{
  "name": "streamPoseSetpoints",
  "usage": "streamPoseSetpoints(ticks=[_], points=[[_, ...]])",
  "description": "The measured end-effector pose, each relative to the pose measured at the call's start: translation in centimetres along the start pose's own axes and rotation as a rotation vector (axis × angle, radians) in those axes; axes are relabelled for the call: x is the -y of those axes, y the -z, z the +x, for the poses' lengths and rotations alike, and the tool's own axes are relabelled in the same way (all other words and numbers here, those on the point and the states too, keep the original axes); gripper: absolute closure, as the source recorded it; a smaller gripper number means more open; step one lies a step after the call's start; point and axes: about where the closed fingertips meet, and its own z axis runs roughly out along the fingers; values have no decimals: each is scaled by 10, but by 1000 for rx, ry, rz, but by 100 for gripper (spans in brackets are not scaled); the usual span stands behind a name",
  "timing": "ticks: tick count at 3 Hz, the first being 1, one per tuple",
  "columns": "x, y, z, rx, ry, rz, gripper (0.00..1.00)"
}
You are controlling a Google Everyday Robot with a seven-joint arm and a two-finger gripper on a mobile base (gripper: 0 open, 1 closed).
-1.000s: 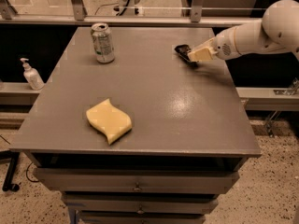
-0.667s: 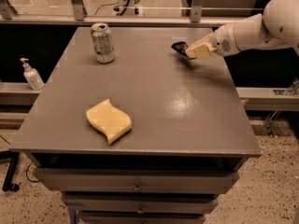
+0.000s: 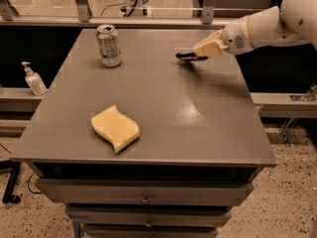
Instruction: Pick rxbar chocolate
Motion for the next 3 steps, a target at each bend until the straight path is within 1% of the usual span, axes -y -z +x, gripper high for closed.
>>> streamPoseSetpoints(ticks=[1, 2, 3], points=[[-15, 7, -17, 47, 4, -60, 100], [-30, 16, -41, 118, 11, -120, 100], [-45, 30, -76, 202, 37, -169, 100]])
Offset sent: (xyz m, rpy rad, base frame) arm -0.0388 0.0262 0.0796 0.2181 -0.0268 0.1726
